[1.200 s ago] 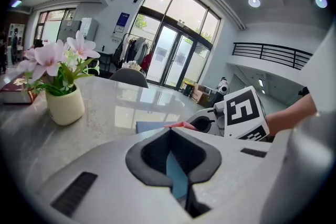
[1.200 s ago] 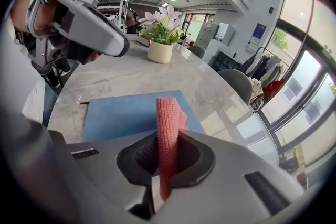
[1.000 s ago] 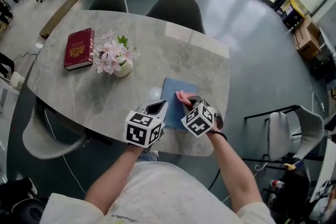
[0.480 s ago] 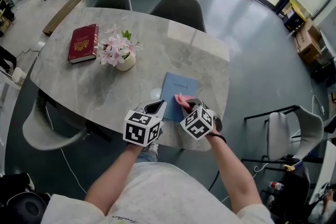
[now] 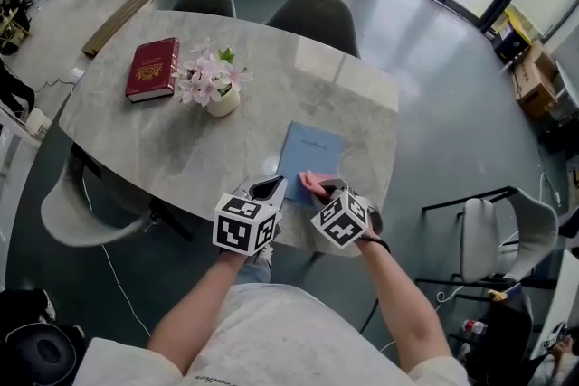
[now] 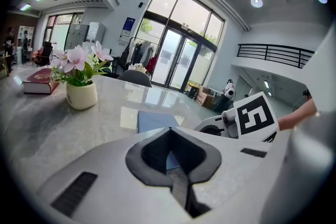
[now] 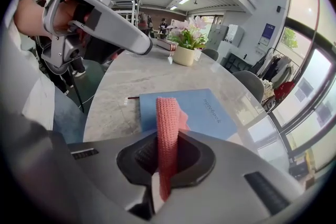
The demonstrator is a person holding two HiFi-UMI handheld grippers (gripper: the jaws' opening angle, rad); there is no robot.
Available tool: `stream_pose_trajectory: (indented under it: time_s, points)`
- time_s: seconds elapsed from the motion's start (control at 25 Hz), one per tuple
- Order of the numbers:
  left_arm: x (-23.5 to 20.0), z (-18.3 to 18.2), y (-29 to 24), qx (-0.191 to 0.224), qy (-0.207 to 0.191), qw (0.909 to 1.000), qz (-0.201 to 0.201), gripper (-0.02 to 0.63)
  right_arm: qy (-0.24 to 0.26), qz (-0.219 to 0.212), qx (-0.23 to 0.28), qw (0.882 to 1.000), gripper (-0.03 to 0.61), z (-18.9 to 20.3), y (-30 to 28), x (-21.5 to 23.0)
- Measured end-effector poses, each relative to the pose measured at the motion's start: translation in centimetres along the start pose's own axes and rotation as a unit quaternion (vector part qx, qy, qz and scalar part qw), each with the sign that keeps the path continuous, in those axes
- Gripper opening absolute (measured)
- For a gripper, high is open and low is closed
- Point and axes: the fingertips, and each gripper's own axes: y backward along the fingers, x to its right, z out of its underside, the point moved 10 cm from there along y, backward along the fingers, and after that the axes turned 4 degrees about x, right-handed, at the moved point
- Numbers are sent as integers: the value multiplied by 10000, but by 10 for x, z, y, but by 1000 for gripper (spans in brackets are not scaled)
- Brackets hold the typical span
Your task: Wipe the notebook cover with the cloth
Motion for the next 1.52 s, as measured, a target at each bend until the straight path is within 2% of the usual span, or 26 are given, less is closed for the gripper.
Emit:
stream_pose_trajectory:
  time_s: [1.0, 1.28, 1.52]
  points:
    - [23, 17, 18, 116, 47, 9998, -179, 8, 219, -423, 114, 9988, 14, 9, 32, -29]
    - [18, 15, 12, 109, 26, 9998, -157, 8, 264, -265, 307, 9988, 15, -8, 45, -4]
    - [10, 4, 2, 121, -101, 9998, -96, 8, 355, -46, 277, 9990, 14, -27, 46, 28]
